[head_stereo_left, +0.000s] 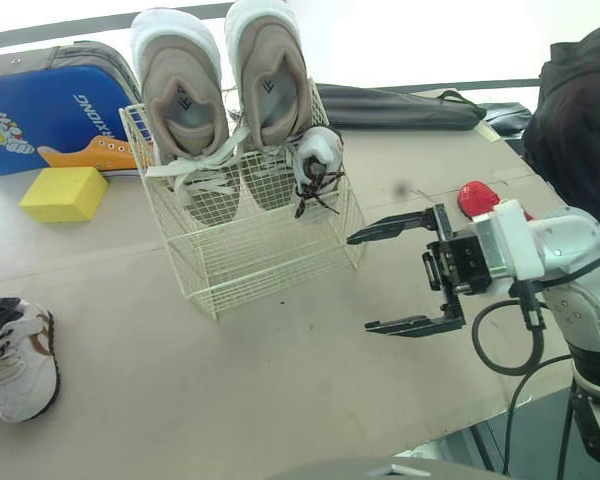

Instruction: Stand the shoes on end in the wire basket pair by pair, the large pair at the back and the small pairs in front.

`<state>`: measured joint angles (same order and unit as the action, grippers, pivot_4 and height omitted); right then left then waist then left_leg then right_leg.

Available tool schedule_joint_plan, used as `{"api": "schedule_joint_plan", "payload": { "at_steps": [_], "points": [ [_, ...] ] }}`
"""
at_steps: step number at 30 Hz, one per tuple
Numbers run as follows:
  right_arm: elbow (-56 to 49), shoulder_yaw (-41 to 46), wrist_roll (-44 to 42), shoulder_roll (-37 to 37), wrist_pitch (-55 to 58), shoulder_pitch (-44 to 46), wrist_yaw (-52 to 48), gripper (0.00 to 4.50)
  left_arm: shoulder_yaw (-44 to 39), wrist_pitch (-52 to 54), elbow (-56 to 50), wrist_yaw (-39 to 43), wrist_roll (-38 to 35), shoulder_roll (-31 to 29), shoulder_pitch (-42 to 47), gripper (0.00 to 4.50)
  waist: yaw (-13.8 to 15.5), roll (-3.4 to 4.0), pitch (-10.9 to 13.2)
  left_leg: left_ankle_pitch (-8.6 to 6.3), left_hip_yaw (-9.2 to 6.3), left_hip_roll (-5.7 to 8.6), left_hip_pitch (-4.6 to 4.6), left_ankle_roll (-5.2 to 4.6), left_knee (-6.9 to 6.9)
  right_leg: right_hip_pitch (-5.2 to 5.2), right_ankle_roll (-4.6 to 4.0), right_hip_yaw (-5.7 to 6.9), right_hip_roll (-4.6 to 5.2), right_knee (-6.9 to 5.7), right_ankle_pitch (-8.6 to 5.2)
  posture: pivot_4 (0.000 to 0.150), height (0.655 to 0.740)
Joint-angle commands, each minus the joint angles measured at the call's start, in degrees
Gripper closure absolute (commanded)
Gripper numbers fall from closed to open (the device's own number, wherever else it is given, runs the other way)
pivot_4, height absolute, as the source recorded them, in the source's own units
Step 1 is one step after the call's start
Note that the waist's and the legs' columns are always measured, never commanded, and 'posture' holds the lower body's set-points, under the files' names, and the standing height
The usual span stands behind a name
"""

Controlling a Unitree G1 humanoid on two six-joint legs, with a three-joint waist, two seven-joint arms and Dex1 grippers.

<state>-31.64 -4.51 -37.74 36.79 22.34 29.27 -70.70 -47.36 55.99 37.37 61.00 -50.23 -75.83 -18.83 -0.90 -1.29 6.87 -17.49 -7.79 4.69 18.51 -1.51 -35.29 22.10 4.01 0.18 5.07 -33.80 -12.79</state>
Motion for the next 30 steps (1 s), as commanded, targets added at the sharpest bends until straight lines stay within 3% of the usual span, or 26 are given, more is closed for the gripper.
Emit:
{"api": "schedule_joint_plan", "payload": {
  "at_steps": [1, 8, 15, 18, 23, 25, 27, 30],
  "points": [
    [-2.05, 1.17, -1.11, 0.26, -0.42, -0.12, 1.31, 0.07, -4.58, 1.29, 1.83, 4.27, 2.56, -1.59, -1.13, 0.44, 0.05, -0.01, 0.00, 0.00, 0.00, 0.00, 0.00, 0.00, 0.00, 0.00, 0.00, 0.00, 0.00, 0.00, 0.00, 0.150, 0.7400],
    [-1.23, 0.19, -0.52, -0.28, -1.69, -0.48, 1.79, 0.07, -5.41, 0.75, -1.28, 2.75, 9.76, 1.73, -5.03, 0.44, 0.26, -0.02, 0.00, 0.00, 0.00, 0.00, 0.01, -0.01, -0.01, 0.00, 0.00, 0.00, 0.09, -0.01, 0.00, 0.150, 0.7400],
    [-0.82, 0.64, -0.85, 0.25, -1.16, 0.43, 1.74, 0.07, 5.53, -4.65, 4.19, -0.64, 16.77, 5.50, 3.83, 0.44, 0.74, -0.07, -0.03, -0.01, -0.03, 0.04, 0.04, -0.01, -0.01, 0.00, -0.01, 0.05, 0.19, -0.02, 0.02, 0.150, 0.7400],
    [-0.91, 0.45, -0.87, 0.64, -0.37, 1.53, 2.16, 0.00, 14.07, -7.87, 10.58, 0.44, 21.61, 7.22, 10.38, 1.18, 1.07, 0.16, -0.16, -0.01, -0.05, 0.05, 0.03, -0.01, -0.01, 0.00, -0.01, 0.08, 0.19, -0.05, 0.02, 0.150, 0.7400],
    [-1.74, 1.06, -1.52, 1.89, 0.62, 1.35, 2.71, 0.00, 14.31, -8.14, 13.61, 7.08, 20.50, 8.40, 13.83, 3.35, 1.85, 0.70, -0.47, 0.00, -0.01, 0.13, 0.03, -0.04, -0.01, 0.01, 0.00, 0.07, 0.27, -0.06, 0.02, 0.150, 0.7400],
    [-2.04, 1.44, -1.80, 2.23, 0.88, 1.08, 3.40, 0.00, 9.76, -7.48, 11.05, 10.44, 17.90, 8.54, 10.41, 3.97, 2.00, 0.68, -0.48, 0.00, -0.03, 0.17, 0.05, -0.06, -0.05, 0.00, 0.00, 0.09, 0.30, -0.07, 0.02, 0.150, 0.7400],
    [-2.15, 1.91, -1.78, 2.43, 0.82, 0.42, 3.83, 0.00, 2.01, -3.47, 6.07, 12.53, 13.90, 8.82, 5.56, 4.18, 1.90, 0.65, -0.49, 0.00, -0.04, 0.18, 0.08, -0.06, -0.07, 0.00, 0.00, 0.10, 0.31, -0.06, 0.02, 0.150, 0.7400],
    [-2.07, 2.61, -1.56, 2.79, 0.46, -1.15, 4.44, 0.00, -12.69, 7.09, -10.41, 10.10, 5.91, 12.55, 0.24, 4.32, 1.32, -0.38, -0.30, -0.03, -0.05, 0.07, 0.12, -0.08, -0.09, 0.05, 0.01, 0.13, 0.27, -0.05, 0.02, 0.150, 0.7400]
  ]
}}
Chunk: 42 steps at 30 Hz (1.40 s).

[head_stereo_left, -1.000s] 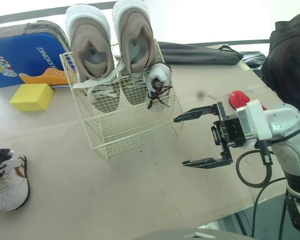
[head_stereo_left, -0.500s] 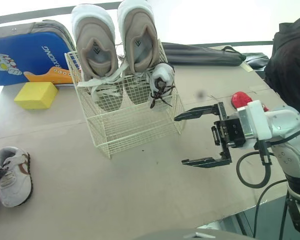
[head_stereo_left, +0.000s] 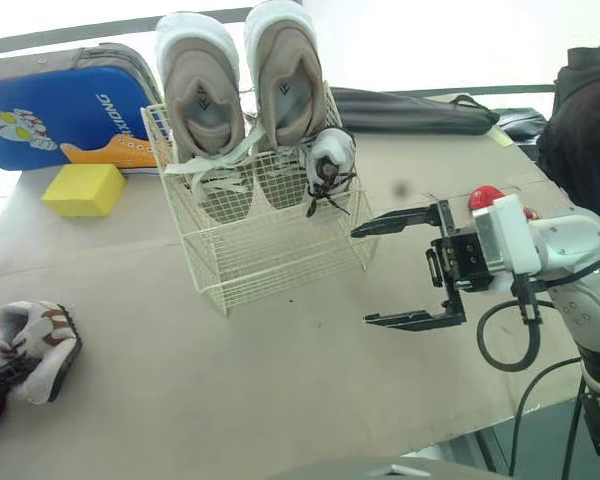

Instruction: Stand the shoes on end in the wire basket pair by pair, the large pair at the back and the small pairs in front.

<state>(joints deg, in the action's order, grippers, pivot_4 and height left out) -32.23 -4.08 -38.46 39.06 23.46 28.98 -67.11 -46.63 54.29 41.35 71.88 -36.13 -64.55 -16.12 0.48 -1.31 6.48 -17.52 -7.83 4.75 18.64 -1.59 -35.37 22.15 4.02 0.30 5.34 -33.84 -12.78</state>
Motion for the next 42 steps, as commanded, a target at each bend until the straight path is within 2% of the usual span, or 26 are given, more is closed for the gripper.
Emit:
{"api": "schedule_joint_plan", "payload": {
  "at_steps": [1, 3, 5, 9, 12, 14, 17, 19, 24, 28, 31, 38, 42],
  "points": [
    [-1.47, 2.45, -0.84, 0.67, -0.73, -1.47, 1.07, 0.00, -17.92, 13.16, -21.44, -3.26, -11.61, 3.34, -2.68, 4.33, 0.15, -0.43, 0.07, 0.00, -0.08, -0.06, 0.04, 0.01, 0.00, -0.01, 0.00, 0.07, 0.00, 0.02, 0.00, 0.150, 0.7400],
    [-1.27, 3.02, -0.53, 0.78, -0.93, -2.60, 1.72, 0.00, -23.08, 19.24, -36.73, -10.45, -19.14, 7.76, 0.83, 4.33, 0.48, -0.50, 0.11, 0.00, -0.21, -0.06, 0.10, 0.03, -0.07, -0.04, -0.01, 0.20, 0.07, 0.05, 0.00, 0.150, 0.7400],
    [-0.88, 3.48, -0.08, 0.91, -1.12, -3.27, 2.49, 0.00, -23.40, 21.54, -47.91, -22.01, -29.27, 11.56, 11.00, 4.33, 0.98, -0.45, 0.14, -0.11, -0.33, 0.01, 0.11, 0.24, -0.19, -0.19, 0.00, 0.22, 0.38, 0.04, 0.00, 0.150, 0.7400],
    [-0.52, 4.29, 0.23, 1.33, -1.14, -3.59, 3.65, 0.00, -12.78, 15.60, -62.51, -42.01, -42.09, 19.05, 27.68, 4.33, 1.80, -0.34, 0.20, -0.12, -0.58, 0.11, 0.10, 0.29, -0.57, -0.45, 0.01, 0.39, 0.46, -0.02, 0.02, 0.150, 0.7400],
    [-0.78, 5.24, 0.86, 1.99, -1.45, -4.31, 4.60, 0.00, -3.68, 8.71, -71.66, -49.38, -38.45, 23.29, 33.56, 4.33, 1.04, -0.34, 0.20, -0.11, -0.55, 0.15, 0.10, 0.29, -0.70, -0.48, 0.00, 0.34, 0.44, -0.03, 0.04, 0.150, 0.7400],
    [-1.10, 6.20, 1.09, 2.44, -1.49, -4.86, 5.62, 0.00, 1.08, 3.50, -75.72, -52.66, -32.90, 25.59, 34.32, 4.33, 0.21, -0.28, 0.22, -0.06, -0.48, 0.15, 0.08, 0.20, -0.70, -0.46, -0.01, 0.28, 0.41, 0.00, 0.04, 0.150, 0.7400],
    [-2.27, 8.00, 0.96, 3.00, -1.06, -6.41, 7.64, 0.00, 12.83, -11.15, -81.71, -51.16, -13.50, 27.30, 30.53, 4.33, -0.10, -0.15, 0.20, 0.01, -0.40, 0.12, 0.08, 0.08, -0.60, -0.40, -0.02, 0.23, 0.34, 0.06, 0.04, 0.150, 0.7400],
    [-3.15, 8.66, 1.20, 3.42, -0.83, -7.56, 8.89, 0.00, 19.33, -20.56, -82.74, -51.31, -3.63, 29.62, 28.60, 4.33, 0.39, -0.04, 0.20, 0.01, -0.40, 0.11, 0.04, 0.08, -0.60, -0.45, -0.03, 0.17, 0.34, 0.14, 0.03, 0.150, 0.7400],
    [-5.17, 10.69, 0.86, 4.75, -0.48, -10.25, 10.82, 0.00, 32.23, -41.51, -79.66, -55.00, 18.78, 36.11, 24.87, 4.33, 2.19, -0.06, 0.19, -0.10, -0.41, 0.16, 0.14, 0.23, -0.77, -0.53, -0.13, 0.17, 0.34, 0.22, 0.09, 0.150, 0.7400],
    [-5.91, 11.07, 0.84, 5.27, -0.38, -10.77, 12.10, 0.00, 36.90, -54.09, -73.81, -58.47, 33.63, 36.96, 23.74, 4.33, 2.48, -0.06, 0.20, -0.09, -0.44, 0.20, 0.21, 0.18, -0.87, -0.52, -0.12, 0.19, 0.24, 0.20, 0.10, 0.150, 0.7400],
    [-6.47, 11.16, 0.76, 5.32, -0.44, -11.05, 12.82, 0.00, 38.99, -61.74, -68.12, -62.15, 41.87, 37.91, 24.20, 4.33, 2.50, -0.07, 0.18, -0.01, -0.44, 0.18, 0.19, 0.02, -0.86, -0.52, -0.11, 0.20, 0.17, 0.20, 0.10, 0.150, 0.7400],
    [-6.60, 10.78, 1.25, 5.14, -0.78, -10.97, 14.07, 0.00, 41.27, -71.31, -57.39, -69.29, 52.83, 40.01, 24.15, 4.33, 2.56, -0.11, 0.15, 0.00, -0.47, 0.17, 0.19, 0.02, -0.86, -0.52, -0.05, 0.36, 0.11, 0.17, 0.13, 0.150, 0.7400],
    [-6.89, 11.07, 1.41, 5.25, -1.12, -11.72, 14.46, 0.00, 42.88, -71.65, -53.98, -68.84, 52.10, 42.19, 21.42, 4.33, 2.70, -0.01, 0.04, 0.00, -0.47, 0.17, 0.16, 0.01, -0.86, -0.53, -0.01, 0.37, 0.12, 0.15, 0.15, 0.150, 0.7400]
  ]
}}
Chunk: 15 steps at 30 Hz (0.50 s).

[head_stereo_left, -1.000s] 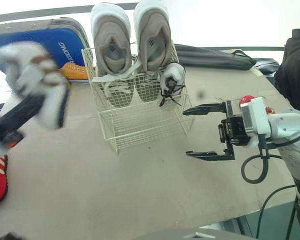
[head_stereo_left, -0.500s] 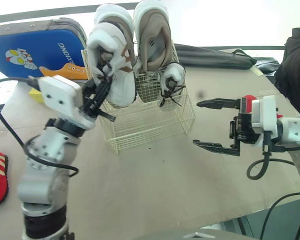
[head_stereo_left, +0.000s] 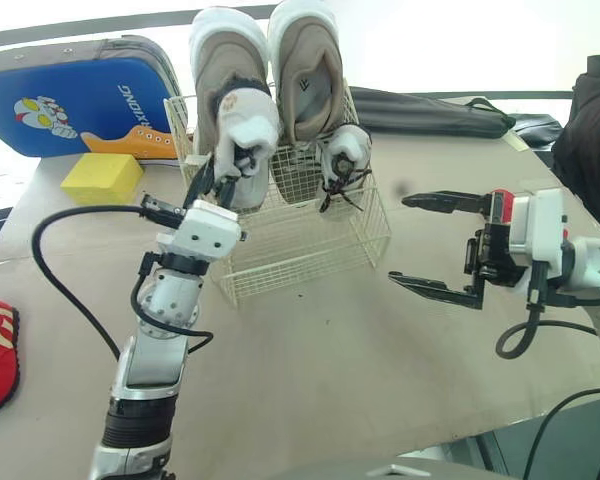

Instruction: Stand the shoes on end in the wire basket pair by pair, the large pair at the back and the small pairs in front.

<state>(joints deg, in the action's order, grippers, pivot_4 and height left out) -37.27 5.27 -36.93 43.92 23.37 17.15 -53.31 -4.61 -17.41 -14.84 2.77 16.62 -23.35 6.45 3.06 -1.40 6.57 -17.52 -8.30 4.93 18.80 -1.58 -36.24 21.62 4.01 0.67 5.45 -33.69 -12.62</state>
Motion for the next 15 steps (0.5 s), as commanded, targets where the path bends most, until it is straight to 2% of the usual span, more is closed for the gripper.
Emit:
{"api": "schedule_joint_plan", "payload": {
  "at_steps": [1, 6, 7, 8, 11, 14, 15],
  "points": [
    [-1.96, 1.69, -0.15, 0.35, -0.99, 0.08, 0.84, 0.00, 1.23, 0.58, 2.30, 1.26, -1.67, 1.30, -1.65, 4.33, 0.22, 0.16, -0.10, 0.00, -0.01, 0.00, -0.01, 0.00, -0.02, -0.01, 0.01, 0.01, 0.01, -0.04, 0.00, 0.150, 0.7400],
    [-2.33, 1.75, -0.18, 0.14, -1.09, -0.49, 1.41, 0.00, 1.12, 6.33, 0.81, 6.41, -7.95, 2.20, -4.16, 4.33, 0.27, 0.59, -0.56, 0.00, 0.00, 0.00, -0.05, -0.01, -0.02, -0.04, 0.06, 0.03, 0.01, -0.08, 0.00, 0.150, 0.7400],
    [-2.36, 1.64, -0.12, 0.09, -1.13, -0.54, 1.52, 0.00, 0.43, 8.42, 0.35, 7.07, -9.67, 2.46, -4.35, 3.32, 0.27, 0.59, -0.62, -0.01, 0.01, 0.00, -0.07, -0.02, -0.02, -0.04, 0.06, 0.03, -0.01, -0.08, -0.01, 0.150, 0.7400],
    [-2.42, 1.61, -0.15, 0.04, -1.17, -0.66, 1.63, 0.00, -0.76, 10.62, -0.75, 7.37, -11.29, 2.62, -4.55, 2.98, 0.27, 0.63, -0.65, -0.01, 0.02, 0.01, -0.07, -0.02, -0.02, -0.04, 0.07, 0.03, -0.02, -0.08, -0.01, 0.150, 0.7400],
    [-2.48, 1.56, -0.28, -0.07, -1.32, -0.95, 1.86, 0.00, -2.82, 16.49, -5.41, 9.61, -15.49, 2.00, -5.50, 1.58, 0.26, 0.63, -0.68, 0.00, -0.01, 0.00, -0.09, -0.02, -0.02, -0.04, 0.07, 0.05, -0.06, -0.11, -0.01, 0.150, 0.7400],
    [-2.37, 1.44, -0.17, -0.14, -1.70, -1.43, 1.81, 0.00, -5.19, 24.20, -13.06, 14.77, -24.19, -0.03, -8.54, 0.21, -0.33, 0.63, -0.69, 0.00, -0.01, -0.04, -0.09, -0.01, -0.02, -0.04, 0.07, 0.04, -0.11, -0.12, -0.01, 0.150, 0.7400],
    [-2.32, 1.43, -0.16, -0.16, -1.78, -1.61, 1.80, 0.00, -6.67, 28.20, -15.91, 15.72, -27.03, -0.88, -10.19, 0.21, -0.56, 0.63, -0.69, -0.01, -0.01, -0.05, -0.09, -0.01, -0.02, -0.03, 0.07, 0.03, -0.12, -0.11, -0.02, 0.150, 0.7400]
  ]
}}
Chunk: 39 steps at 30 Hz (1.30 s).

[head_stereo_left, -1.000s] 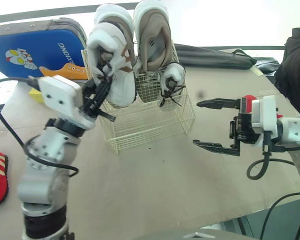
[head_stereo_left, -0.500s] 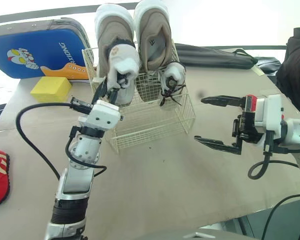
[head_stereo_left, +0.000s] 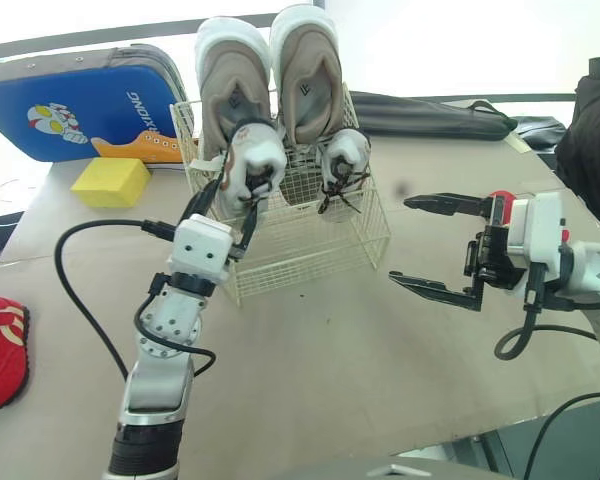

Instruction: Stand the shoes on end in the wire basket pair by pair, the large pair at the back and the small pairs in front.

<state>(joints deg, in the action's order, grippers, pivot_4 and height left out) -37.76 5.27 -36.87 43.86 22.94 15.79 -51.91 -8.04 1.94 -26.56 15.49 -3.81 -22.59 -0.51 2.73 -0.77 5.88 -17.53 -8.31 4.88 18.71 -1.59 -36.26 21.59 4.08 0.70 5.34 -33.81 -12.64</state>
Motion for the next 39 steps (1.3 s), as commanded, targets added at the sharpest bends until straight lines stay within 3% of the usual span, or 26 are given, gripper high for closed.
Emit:
{"api": "schedule_joint_plan", "payload": {
  "at_steps": [1, 7, 10, 12, 16, 23, 27, 33, 39],
  "points": [
    [-1.78, 1.46, -0.37, -0.14, -1.31, -0.43, 0.43, 0.00, -4.53, 10.58, -6.31, 4.59, -9.21, -2.80, -4.37, 0.21, -0.47, 0.03, 0.02, 0.00, 0.00, 0.00, 0.00, 0.00, 0.01, 0.01, 0.00, -0.01, -0.01, 0.01, 0.00, 0.150, 0.7400],
    [-1.56, 2.20, -0.50, 0.18, -1.42, -3.11, 0.60, 0.00, -12.50, 24.37, -15.41, 10.38, -29.00, -8.75, -8.36, 0.21, -0.41, 0.10, 0.32, -0.01, -0.01, -0.06, 0.02, 0.01, 0.03, 0.02, 0.00, -0.02, -0.06, 0.04, -0.02, 0.150, 0.7400],
    [-2.11, 3.92, -1.24, 0.68, -0.59, -5.20, 1.37, 0.00, -16.78, 29.08, -17.58, 20.59, -44.84, -14.77, -12.51, 0.21, -0.42, -0.02, 0.41, -0.01, -0.05, -0.05, 0.03, 0.00, 0.02, 0.02, -0.01, -0.04, -0.08, 0.06, -0.03, 0.150, 0.7400],
    [-2.90, 4.84, -1.57, 0.79, -0.35, -6.49, 2.17, 0.00, -19.17, 33.94, -17.94, 22.35, -53.77, -18.56, -14.80, 0.21, -0.45, -0.06, 0.60, -0.01, -0.02, -0.02, 0.05, -0.01, 0.02, 0.02, -0.02, -0.08, -0.07, 0.07, -0.03, 0.150, 0.7400],
    [-5.68, 6.09, -2.60, 0.94, 2.76, -9.54, 5.76, 0.00, -15.78, 38.76, -19.77, 25.86, -61.80, -24.49, -14.76, 0.21, -0.44, 0.01, 0.70, -0.02, -0.06, -0.06, 0.04, -0.01, 0.04, 0.02, -0.04, -0.06, -0.10, 0.06, -0.04, 0.150, 0.7400],
    [-4.06, 13.74, 6.12, 3.50, 14.47, -22.48, 18.12, 0.00, -1.90, 43.86, -13.96, 25.33, -62.13, -26.45, 5.19, 0.21, 0.35, -0.10, 0.73, -0.03, 0.01, 0.08, 0.07, -0.03, 0.03, 0.01, -0.11, -0.19, -0.09, 0.09, -0.06, 0.150, 0.7400],
    [-1.64, 20.20, 6.63, 1.27, 22.33, -26.26, 24.63, 0.00, 5.90, 45.83, -12.01, 23.87, -57.08, -24.82, 12.74, 0.21, 0.01, -0.08, 0.75, -0.03, 0.07, 0.03, 0.08, -0.03, 0.05, 0.05, -0.06, -0.25, -0.12, 0.09, -0.02, 0.150, 0.7400],
    [6.45, 22.31, 8.52, 2.71, 29.40, -21.72, 27.79, 0.00, 12.88, 46.14, -9.94, 22.90, -50.04, -21.81, 19.26, 0.21, -0.56, -0.16, 0.74, -0.03, 0.09, -0.02, 0.07, -0.03, 0.05, 0.03, -0.08, -0.29, -0.18, 0.14, -0.04, 0.150, 0.7400],
    [20.95, 17.09, 15.08, 4.59, 25.81, -12.87, 28.99, 0.00, 14.02, 48.05, -9.50, 21.10, -50.17, -17.57, 23.77, 0.21, -0.40, -0.27, 0.87, -0.02, 0.10, -0.01, 0.10, -0.05, 0.02, 0.00, -0.06, -0.29, -0.17, 0.20, -0.03, 0.150, 0.7400]
  ]
}}
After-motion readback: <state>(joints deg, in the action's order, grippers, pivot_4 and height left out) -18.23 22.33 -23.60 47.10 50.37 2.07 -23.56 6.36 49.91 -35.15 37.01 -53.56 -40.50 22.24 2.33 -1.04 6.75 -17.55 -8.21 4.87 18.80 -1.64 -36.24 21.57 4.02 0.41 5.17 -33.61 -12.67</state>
